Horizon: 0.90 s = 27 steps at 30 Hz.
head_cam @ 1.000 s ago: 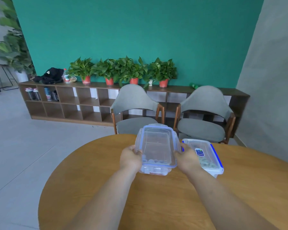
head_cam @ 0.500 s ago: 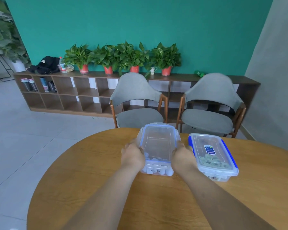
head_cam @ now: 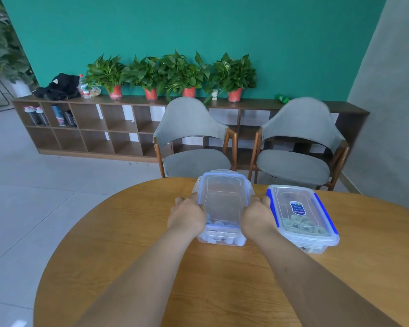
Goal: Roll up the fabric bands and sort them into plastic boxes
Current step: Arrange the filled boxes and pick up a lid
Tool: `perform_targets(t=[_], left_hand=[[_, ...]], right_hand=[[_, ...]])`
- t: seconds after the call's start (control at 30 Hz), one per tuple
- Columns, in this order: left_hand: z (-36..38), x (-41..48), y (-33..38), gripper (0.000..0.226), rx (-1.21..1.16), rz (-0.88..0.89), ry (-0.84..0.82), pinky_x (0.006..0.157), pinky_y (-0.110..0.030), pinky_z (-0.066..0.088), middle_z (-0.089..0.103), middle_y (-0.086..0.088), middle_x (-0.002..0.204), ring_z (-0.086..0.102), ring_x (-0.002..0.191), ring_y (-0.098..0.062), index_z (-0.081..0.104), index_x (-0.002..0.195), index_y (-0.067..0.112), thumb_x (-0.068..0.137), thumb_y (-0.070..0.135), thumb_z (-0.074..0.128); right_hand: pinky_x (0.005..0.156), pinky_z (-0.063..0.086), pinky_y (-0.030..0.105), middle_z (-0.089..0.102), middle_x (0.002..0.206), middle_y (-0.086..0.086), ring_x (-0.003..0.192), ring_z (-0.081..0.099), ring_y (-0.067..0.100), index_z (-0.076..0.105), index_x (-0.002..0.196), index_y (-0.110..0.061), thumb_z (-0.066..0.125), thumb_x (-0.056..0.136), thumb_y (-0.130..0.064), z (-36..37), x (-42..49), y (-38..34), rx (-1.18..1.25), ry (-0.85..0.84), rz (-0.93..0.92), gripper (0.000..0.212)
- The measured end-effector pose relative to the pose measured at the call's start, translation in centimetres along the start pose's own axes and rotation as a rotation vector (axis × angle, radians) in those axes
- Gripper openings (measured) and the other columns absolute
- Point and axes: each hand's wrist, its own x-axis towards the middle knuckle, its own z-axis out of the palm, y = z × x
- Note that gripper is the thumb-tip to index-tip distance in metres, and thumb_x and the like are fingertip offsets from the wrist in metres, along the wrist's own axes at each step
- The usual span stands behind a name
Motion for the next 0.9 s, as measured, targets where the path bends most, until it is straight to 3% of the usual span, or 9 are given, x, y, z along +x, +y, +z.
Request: perform_targets(t=[0.1, 0.2, 0.3, 0.37, 0.43, 0.5, 0.6, 0.67, 0.9], left_hand=[[-0.1, 0.3, 0.8, 0.047, 0.065, -0.028, -0.028, 0.096, -0.047, 0.053, 0.043, -0.009, 0.135, 0.052, 0.118, -0.034, 0.045, 0.152, 0.028, 0.105, 0.029, 0.035], [0.0, 0.2, 1.3, 0.051, 0.074, -0.015, -0.032, 0.101, -0.045, 0.048, 0.039, -0.009, 0.151, 0.046, 0.131, -0.035, 0.038, 0.158, 0.023, 0.108, 0.033, 0.035], [0.5, 0.1, 1.5, 0.055, 0.040, 0.012, -0.013, 0.110, -0.044, 0.041, 0.022, -0.003, 0.169, 0.035, 0.144, -0.033, 0.030, 0.162, 0.017, 0.110, 0.034, 0.035], [1.0, 0.4, 1.4, 0.052, 0.010, 0.021, -0.003, 0.109, -0.044, 0.045, 0.034, -0.007, 0.165, 0.044, 0.140, -0.033, 0.034, 0.159, 0.015, 0.111, 0.033, 0.035], [1.4, 0.9, 1.1, 0.043, -0.037, 0.010, 0.007, 0.093, -0.041, 0.051, 0.057, -0.009, 0.143, 0.058, 0.121, -0.033, 0.045, 0.149, 0.017, 0.110, 0.033, 0.037], [1.5, 1.2, 0.9, 0.036, -0.106, -0.012, 0.008, 0.081, -0.035, 0.049, 0.066, -0.005, 0.125, 0.063, 0.106, -0.030, 0.052, 0.142, 0.022, 0.109, 0.032, 0.041], [1.5, 1.2, 0.5, 0.033, -0.256, -0.029, 0.011, 0.087, -0.038, 0.056, 0.069, 0.001, 0.118, 0.065, 0.102, -0.026, 0.056, 0.139, 0.031, 0.107, 0.033, 0.046], [1.5, 1.2, 0.5, 0.033, -0.328, -0.038, 0.019, 0.090, -0.042, 0.058, 0.069, 0.004, 0.115, 0.066, 0.102, -0.024, 0.057, 0.138, 0.032, 0.106, 0.032, 0.049], [1.8, 1.2, 0.4, 0.034, -0.366, -0.018, 0.037, 0.091, -0.042, 0.057, 0.068, 0.002, 0.117, 0.065, 0.104, -0.026, 0.056, 0.140, 0.027, 0.107, 0.030, 0.051]], right_hand=[[0.091, 0.056, 0.039, 0.038, 0.152, 0.016, 0.122, 0.056, 0.034, 0.042, 0.150, -0.005, 0.057, 0.091, 0.002, -0.1, 0.7, -0.3, 0.060, 0.017, -0.026, 0.061], [0.097, 0.054, 0.041, 0.028, 0.166, 0.011, 0.132, 0.054, 0.035, 0.037, 0.154, -0.007, 0.049, 0.097, -0.002, 0.1, 0.4, -0.4, 0.091, 0.026, -0.051, 0.059], [0.104, 0.047, 0.041, 0.015, 0.173, 0.004, 0.141, 0.048, 0.034, 0.025, 0.162, -0.012, 0.038, 0.106, -0.013, 0.6, -0.2, -0.4, 0.163, 0.033, -0.023, 0.057], [0.108, 0.045, 0.040, 0.018, 0.173, 0.004, 0.144, 0.046, 0.031, 0.023, 0.164, -0.014, 0.035, 0.109, -0.017, 0.8, -0.4, -0.5, 0.208, 0.034, -0.019, 0.056], [0.105, 0.050, 0.042, 0.035, 0.166, 0.006, 0.137, 0.052, 0.031, 0.028, 0.161, -0.018, 0.035, 0.109, -0.020, 1.1, -0.2, -0.5, 0.260, 0.042, -0.016, 0.053], [0.089, 0.051, 0.038, 0.053, 0.152, 0.007, 0.120, 0.061, 0.030, 0.033, 0.158, -0.023, 0.035, 0.109, -0.023, 1.3, 0.0, -0.4, 0.318, 0.051, 0.000, 0.049], [0.076, 0.045, 0.032, 0.064, 0.124, 0.005, 0.096, 0.059, 0.024, 0.033, 0.156, -0.027, 0.037, 0.110, -0.024, 1.3, -0.1, -0.2, 0.405, 0.039, 0.021, 0.047], [0.068, 0.045, 0.030, 0.061, 0.106, -0.001, 0.085, 0.058, 0.019, 0.038, 0.153, -0.026, 0.039, 0.109, -0.022, 1.1, -0.2, -0.2, 0.444, 0.044, 0.023, 0.044], [0.058, 0.043, 0.025, 0.060, 0.090, -0.007, 0.077, 0.058, 0.007, 0.046, 0.144, -0.024, 0.040, 0.107, -0.019, 1.2, 0.4, 0.0, 0.483, 0.077, 0.030, 0.038]])
